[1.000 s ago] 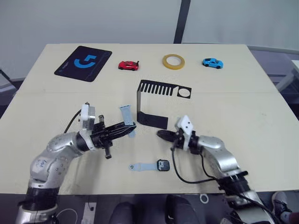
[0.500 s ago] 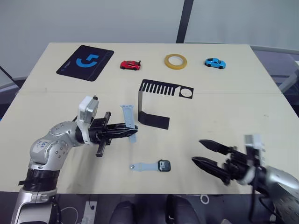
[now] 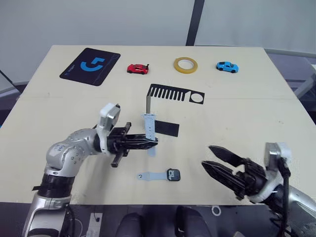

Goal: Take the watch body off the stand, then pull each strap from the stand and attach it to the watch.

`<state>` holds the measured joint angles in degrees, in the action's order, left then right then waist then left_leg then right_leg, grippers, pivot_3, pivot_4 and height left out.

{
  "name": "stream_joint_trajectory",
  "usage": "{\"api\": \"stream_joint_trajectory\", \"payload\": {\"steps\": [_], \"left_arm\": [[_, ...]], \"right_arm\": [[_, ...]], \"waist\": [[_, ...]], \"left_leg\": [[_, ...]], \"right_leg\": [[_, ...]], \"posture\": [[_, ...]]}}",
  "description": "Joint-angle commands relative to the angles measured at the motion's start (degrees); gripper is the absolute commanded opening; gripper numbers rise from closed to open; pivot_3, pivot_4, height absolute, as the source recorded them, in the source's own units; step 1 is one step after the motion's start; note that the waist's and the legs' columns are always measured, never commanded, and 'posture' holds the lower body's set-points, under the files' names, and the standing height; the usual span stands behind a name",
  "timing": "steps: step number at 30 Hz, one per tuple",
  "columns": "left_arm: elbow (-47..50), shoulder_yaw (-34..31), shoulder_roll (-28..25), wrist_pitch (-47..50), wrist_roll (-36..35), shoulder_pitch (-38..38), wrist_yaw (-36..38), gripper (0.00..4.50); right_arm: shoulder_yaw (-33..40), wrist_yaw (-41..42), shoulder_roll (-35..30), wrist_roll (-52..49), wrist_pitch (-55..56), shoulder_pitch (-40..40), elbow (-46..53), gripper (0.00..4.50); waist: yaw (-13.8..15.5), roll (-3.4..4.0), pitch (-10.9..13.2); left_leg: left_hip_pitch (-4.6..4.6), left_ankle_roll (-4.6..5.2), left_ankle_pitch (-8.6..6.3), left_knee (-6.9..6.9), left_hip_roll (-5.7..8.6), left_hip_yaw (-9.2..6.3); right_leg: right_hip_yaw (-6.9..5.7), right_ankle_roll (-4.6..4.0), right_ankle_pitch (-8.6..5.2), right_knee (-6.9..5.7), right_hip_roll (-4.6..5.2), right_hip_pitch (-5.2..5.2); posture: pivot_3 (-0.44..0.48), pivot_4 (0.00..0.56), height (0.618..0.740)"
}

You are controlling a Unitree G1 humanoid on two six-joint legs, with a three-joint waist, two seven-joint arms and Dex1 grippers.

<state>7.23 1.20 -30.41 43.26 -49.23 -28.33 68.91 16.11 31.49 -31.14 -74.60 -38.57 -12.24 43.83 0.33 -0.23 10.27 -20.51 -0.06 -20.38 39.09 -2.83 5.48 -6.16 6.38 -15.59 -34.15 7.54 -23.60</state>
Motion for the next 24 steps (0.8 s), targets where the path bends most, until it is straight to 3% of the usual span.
{"api": "stream_joint_trajectory", "payload": {"steps": [1,4,7,24], "left_arm": [[0.9,1.4,1.9,0.4,0.3,-1.4,-1.4,0.0],[0.5,2.2,3.7,1.3,0.1,-2.0,-2.4,0.0],[0.6,3.3,4.8,2.1,0.5,-2.2,-2.8,0.0],[1.9,5.2,7.3,5.6,-0.4,-1.7,-3.3,0.0]], "right_arm": [[-5.0,-5.9,2.6,-5.0,0.3,5.3,0.5,4.46],[-9.0,-6.8,3.8,-4.4,0.1,9.7,-0.3,4.46],[-11.4,-7.7,5.0,-4.5,0.5,12.2,-1.4,3.23],[-16.6,-12.2,9.4,-3.8,0.0,20.5,-7.0,3.23]], "waist": [[0.0,0.0,0.0],[0.0,0.0,0.0],[0.0,0.0,0.0],[-0.3,0.0,0.0]], "left_leg": [[-0.02,0.0,0.0,0.01,0.01,0.01],[-0.02,0.01,0.01,0.01,0.02,0.02],[-0.03,0.02,0.02,0.01,0.01,0.0],[-0.06,0.05,0.04,0.03,0.02,0.0]], "right_leg": [[0.0,0.0,0.0,0.0,0.0,-0.01],[0.0,0.01,0.0,-0.01,0.0,-0.01],[-0.02,0.01,0.01,0.0,-0.02,-0.02],[-0.02,0.03,0.02,-0.25,-0.01,-0.02]], "posture": [[0.0,0.15,0.737],[0.0,0.15,0.737],[0.0,0.15,0.737],[0.0,0.15,0.737]]}}
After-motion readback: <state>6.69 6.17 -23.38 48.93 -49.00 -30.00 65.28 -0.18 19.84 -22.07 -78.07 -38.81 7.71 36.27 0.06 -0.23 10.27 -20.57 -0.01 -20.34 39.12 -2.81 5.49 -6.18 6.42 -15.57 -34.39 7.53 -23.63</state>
